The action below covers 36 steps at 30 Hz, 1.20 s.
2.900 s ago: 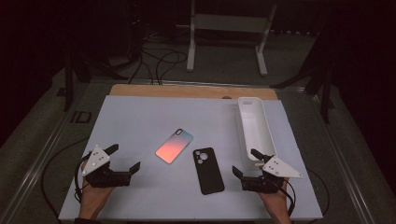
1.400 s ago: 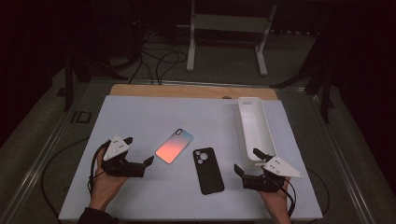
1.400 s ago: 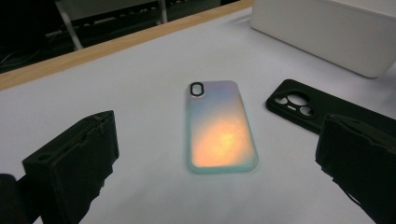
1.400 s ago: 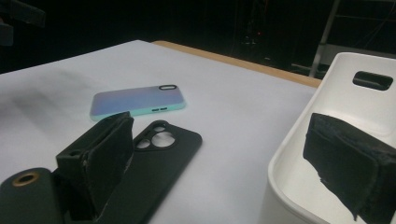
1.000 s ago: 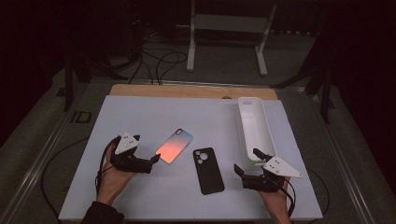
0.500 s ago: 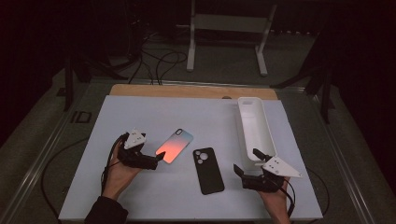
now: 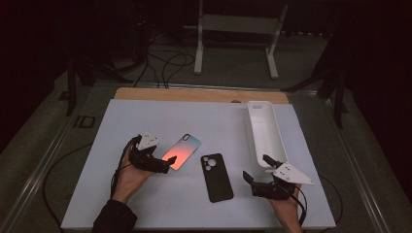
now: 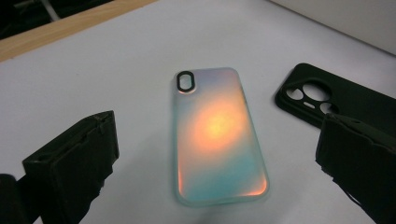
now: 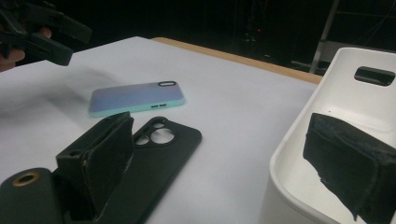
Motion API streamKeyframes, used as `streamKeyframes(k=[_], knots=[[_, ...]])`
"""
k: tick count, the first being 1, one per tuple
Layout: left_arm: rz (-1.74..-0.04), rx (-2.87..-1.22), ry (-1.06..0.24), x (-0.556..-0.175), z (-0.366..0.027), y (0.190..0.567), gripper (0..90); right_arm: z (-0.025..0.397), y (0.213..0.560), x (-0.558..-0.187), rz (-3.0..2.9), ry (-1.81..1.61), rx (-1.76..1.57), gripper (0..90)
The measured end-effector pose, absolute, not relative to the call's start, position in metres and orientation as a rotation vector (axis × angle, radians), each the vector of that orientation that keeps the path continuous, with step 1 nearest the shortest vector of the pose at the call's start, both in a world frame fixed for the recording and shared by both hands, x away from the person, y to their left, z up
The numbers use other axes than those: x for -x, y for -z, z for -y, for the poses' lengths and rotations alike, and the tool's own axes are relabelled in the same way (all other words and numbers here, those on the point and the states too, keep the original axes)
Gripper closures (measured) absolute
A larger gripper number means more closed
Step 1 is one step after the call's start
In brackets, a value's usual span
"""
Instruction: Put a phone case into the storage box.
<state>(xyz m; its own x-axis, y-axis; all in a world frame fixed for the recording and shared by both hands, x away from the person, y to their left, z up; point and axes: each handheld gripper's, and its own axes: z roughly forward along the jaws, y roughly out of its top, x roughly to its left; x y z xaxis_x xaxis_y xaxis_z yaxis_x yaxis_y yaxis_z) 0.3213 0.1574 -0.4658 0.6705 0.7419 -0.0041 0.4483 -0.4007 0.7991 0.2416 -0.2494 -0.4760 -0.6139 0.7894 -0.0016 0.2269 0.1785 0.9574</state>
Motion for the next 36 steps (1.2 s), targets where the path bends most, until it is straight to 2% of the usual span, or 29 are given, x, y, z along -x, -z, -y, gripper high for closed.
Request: streamKeyframes(k=[23,32,36], knots=[[-0.986,-2.227,-0.379,-0.356,-0.126,0.492,0.1,0.249,0.477,-0.243,-1.958,-1.447,-0.954,8.5],[-1.017,-2.236,-0.354,-0.364,-0.125,0.500,0.9,0.250,0.478,-0.243,-1.960,-1.447,-0.958,8.5],[-1.031,-2.267,-0.306,-0.366,-0.120,0.507,2.6,0.250,0.478,-0.243,-1.961,-1.447,-0.958,8.5]])
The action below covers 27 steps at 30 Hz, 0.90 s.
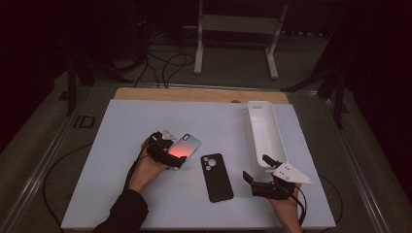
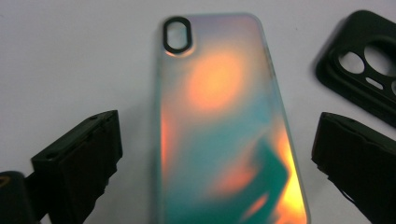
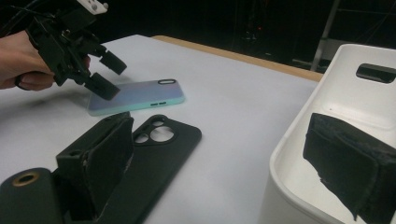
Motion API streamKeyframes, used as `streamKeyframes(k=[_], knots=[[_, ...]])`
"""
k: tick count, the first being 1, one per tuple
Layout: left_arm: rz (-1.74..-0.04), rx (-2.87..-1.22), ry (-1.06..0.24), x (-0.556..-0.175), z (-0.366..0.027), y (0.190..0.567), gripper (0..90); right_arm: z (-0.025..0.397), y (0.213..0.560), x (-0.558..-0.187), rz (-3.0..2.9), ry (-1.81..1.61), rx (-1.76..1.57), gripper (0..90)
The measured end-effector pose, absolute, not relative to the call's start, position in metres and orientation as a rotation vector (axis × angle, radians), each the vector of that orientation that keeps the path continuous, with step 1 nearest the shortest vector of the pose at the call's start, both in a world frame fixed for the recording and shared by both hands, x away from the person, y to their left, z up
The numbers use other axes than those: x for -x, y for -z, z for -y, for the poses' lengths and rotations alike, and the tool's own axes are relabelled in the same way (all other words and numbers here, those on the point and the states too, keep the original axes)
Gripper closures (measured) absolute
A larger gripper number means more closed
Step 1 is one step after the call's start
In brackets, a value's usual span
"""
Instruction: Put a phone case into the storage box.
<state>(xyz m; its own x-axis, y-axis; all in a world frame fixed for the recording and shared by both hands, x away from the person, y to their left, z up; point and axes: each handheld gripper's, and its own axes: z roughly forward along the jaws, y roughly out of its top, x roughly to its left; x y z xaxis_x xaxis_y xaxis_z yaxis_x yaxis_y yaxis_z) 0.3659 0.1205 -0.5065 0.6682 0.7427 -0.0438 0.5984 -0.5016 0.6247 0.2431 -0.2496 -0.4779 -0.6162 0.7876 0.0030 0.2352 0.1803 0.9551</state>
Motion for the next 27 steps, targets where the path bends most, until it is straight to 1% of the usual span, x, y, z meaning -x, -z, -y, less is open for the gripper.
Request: streamKeyframes(k=[7,13,15,22,27], knots=[[-1.058,-2.297,-0.282,-0.368,-0.117,0.513,4.2,0.250,0.478,-0.243,-1.960,-1.445,-0.961,8.5],[-1.081,-2.334,-0.303,-0.369,-0.112,0.520,4.1,0.249,0.478,-0.243,-1.961,-1.444,-0.960,8.5],[-1.082,-2.347,-0.316,-0.368,-0.110,0.520,3.7,0.249,0.478,-0.243,-1.961,-1.444,-0.960,8.5],[-1.107,-2.381,-0.301,-0.371,-0.107,0.518,4.7,0.248,0.479,-0.243,-1.968,-1.437,-0.956,8.5],[-1.114,-2.403,-0.284,-0.373,-0.106,0.515,8.1,0.247,0.479,-0.244,-1.973,-1.435,-0.955,8.5]])
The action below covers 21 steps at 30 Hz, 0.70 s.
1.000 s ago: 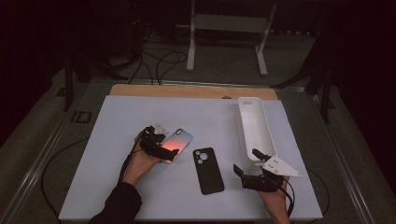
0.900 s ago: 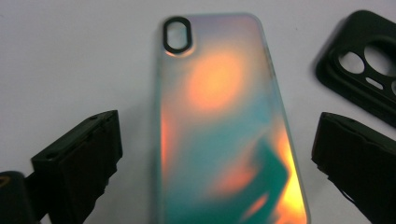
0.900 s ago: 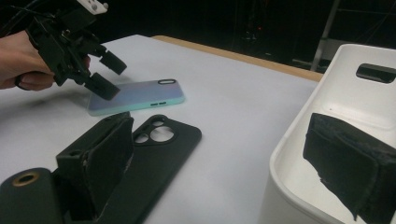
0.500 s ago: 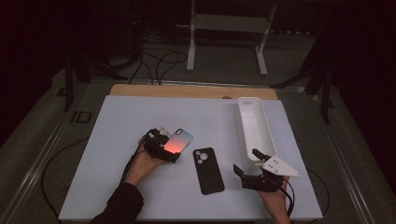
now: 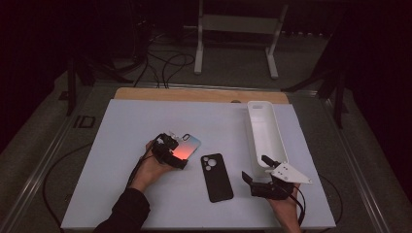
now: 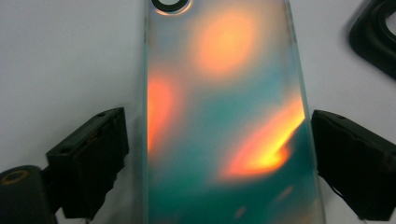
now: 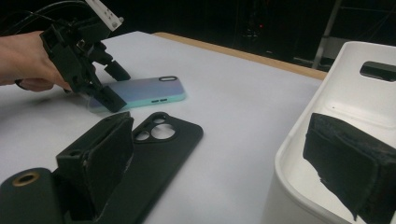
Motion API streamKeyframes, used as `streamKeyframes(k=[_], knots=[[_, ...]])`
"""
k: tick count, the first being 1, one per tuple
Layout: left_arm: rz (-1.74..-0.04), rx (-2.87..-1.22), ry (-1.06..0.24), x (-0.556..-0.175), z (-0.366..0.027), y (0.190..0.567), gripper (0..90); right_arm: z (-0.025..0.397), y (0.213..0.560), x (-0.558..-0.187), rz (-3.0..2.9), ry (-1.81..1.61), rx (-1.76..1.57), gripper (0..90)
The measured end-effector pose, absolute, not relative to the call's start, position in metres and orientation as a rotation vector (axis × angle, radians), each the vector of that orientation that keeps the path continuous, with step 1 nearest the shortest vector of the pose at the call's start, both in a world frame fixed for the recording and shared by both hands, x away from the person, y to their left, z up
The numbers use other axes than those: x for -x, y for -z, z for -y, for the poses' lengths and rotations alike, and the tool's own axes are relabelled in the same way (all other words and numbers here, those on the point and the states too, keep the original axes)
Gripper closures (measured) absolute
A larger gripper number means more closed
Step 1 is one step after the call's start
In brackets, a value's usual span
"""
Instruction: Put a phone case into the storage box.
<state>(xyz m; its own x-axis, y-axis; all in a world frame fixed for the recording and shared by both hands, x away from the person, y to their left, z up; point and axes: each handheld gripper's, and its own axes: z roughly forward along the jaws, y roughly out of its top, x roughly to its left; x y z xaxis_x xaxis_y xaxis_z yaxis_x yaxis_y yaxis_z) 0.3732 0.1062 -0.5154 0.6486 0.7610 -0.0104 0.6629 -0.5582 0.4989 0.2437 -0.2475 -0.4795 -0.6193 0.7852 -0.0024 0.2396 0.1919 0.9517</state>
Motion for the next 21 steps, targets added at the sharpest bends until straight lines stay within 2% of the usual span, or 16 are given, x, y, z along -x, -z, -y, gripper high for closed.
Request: streamKeyframes(k=[4,16,21], knots=[[-1.117,-2.386,-0.287,-0.373,-0.110,0.514,16.5,0.247,0.480,-0.244,-1.978,-1.436,-0.955,8.5],[-1.111,-2.341,-0.274,-0.371,-0.115,0.513,17.4,0.248,0.479,-0.244,-1.973,-1.440,-0.957,8.5],[-1.086,-2.301,-0.319,-0.364,-0.116,0.504,17.3,0.249,0.479,-0.244,-1.969,-1.443,-0.959,8.5]])
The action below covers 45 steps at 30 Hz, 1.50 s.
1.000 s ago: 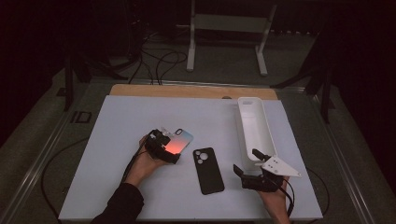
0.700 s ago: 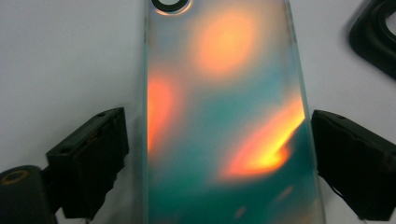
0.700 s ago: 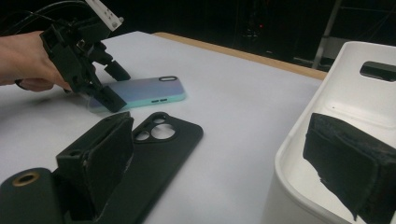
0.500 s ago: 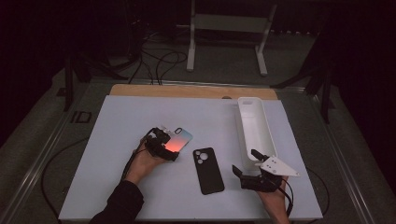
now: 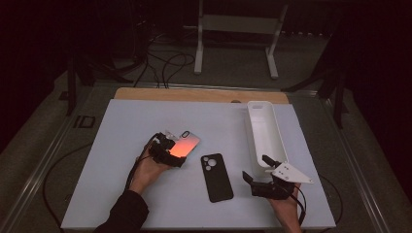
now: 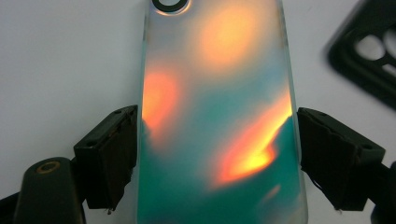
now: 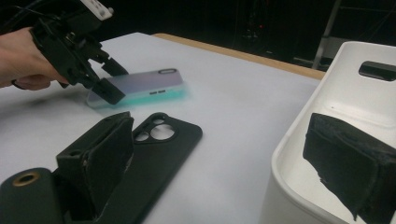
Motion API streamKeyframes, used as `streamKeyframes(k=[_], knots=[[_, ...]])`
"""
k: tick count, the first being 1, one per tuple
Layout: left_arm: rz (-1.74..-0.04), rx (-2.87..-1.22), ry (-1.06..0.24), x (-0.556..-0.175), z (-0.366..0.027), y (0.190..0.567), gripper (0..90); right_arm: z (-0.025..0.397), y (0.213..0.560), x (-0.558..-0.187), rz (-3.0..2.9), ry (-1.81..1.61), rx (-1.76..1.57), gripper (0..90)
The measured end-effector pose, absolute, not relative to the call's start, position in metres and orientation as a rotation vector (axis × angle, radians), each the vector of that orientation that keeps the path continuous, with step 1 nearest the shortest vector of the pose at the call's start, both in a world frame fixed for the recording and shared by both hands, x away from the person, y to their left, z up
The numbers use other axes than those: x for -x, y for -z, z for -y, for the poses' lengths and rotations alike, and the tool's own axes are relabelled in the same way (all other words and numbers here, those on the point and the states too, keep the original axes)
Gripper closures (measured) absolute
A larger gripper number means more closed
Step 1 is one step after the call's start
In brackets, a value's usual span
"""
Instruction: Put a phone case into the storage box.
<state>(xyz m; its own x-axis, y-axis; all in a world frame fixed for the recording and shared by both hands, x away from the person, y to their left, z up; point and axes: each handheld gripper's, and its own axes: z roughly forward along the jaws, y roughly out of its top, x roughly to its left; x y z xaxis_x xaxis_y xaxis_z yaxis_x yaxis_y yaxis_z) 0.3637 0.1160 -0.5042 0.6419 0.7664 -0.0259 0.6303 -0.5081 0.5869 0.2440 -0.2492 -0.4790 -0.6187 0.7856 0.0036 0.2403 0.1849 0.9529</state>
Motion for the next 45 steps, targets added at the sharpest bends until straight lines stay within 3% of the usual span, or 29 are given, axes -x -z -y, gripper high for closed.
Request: streamKeyframes(k=[21,45], knots=[[-0.929,-2.122,-0.513,-0.318,-0.132,0.467,17.2,0.248,0.470,-0.249,-1.952,-1.471,-0.959,8.5],[-0.809,-2.056,-0.534,-0.298,-0.118,0.446,17.2,0.235,0.443,-0.281,-2.054,-1.518,-1.003,8.4]])
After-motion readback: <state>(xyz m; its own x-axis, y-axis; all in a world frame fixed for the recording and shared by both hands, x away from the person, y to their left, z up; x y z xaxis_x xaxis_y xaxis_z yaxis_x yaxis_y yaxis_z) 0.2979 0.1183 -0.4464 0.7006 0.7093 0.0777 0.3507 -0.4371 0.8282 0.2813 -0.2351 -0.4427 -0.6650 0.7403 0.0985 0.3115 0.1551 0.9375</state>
